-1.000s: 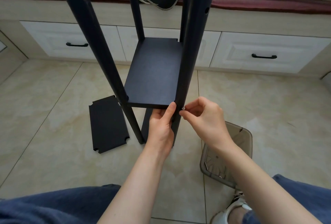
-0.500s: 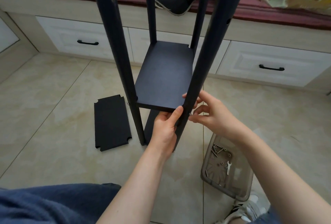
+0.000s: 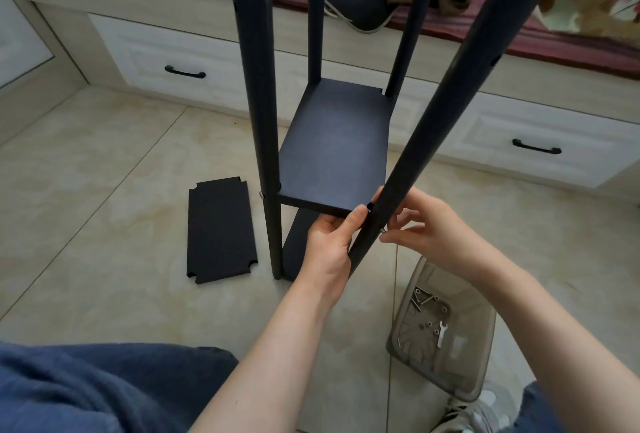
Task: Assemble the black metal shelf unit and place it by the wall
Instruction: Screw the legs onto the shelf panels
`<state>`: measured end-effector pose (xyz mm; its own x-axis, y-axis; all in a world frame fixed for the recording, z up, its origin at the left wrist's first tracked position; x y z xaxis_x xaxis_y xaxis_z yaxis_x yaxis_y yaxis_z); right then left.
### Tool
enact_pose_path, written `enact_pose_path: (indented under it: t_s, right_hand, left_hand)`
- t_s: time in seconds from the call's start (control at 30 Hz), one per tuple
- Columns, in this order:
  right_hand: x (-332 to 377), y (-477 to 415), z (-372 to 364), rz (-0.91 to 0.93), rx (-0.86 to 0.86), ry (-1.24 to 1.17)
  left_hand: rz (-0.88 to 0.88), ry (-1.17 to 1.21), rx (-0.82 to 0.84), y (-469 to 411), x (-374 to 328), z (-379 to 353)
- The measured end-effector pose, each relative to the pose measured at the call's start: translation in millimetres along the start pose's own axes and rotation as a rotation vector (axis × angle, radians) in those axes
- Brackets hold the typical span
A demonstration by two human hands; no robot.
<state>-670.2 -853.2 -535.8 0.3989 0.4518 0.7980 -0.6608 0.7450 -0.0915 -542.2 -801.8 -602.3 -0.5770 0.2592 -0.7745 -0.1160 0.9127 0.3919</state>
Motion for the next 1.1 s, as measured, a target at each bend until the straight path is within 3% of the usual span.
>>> enact_pose_path:
  t_s: [0.17,0.4,0.6,1.1]
  right_hand:
    - [1.7,0.1,2.5,-0.021,0.091,0.034]
    - [8.5,1.9,1.5,0.022,0.042,0.156]
    - [14.6,4.8,-1.9,0.112,-0.009,0.182]
    - [14.2,4.6,-1.0,0.131,-0.008,0.262]
  left_hand:
    - [-0.009,-0.006,0.0,0.8,-0.1,0.9]
    - [-0.01,-0.113,-0.005,2.6,-0.9,1.4]
    - [-0.013,-0.09,0.017,2.9,-2.8,2.0]
    - [0.014,-0.077,0.082,7.1,-1.1,9.4]
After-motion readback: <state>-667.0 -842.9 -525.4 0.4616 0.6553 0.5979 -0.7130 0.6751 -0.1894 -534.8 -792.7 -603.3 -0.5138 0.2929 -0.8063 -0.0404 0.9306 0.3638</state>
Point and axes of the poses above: each hand's wrist, its own y-axis away from the middle knuckle, its own z-axis out of the back of the hand, x = y × z, the point moved 5 cm from there along -y, towards the middle knuckle, and after that the axes turned 7 degrees about z, right-handed, at the moved point
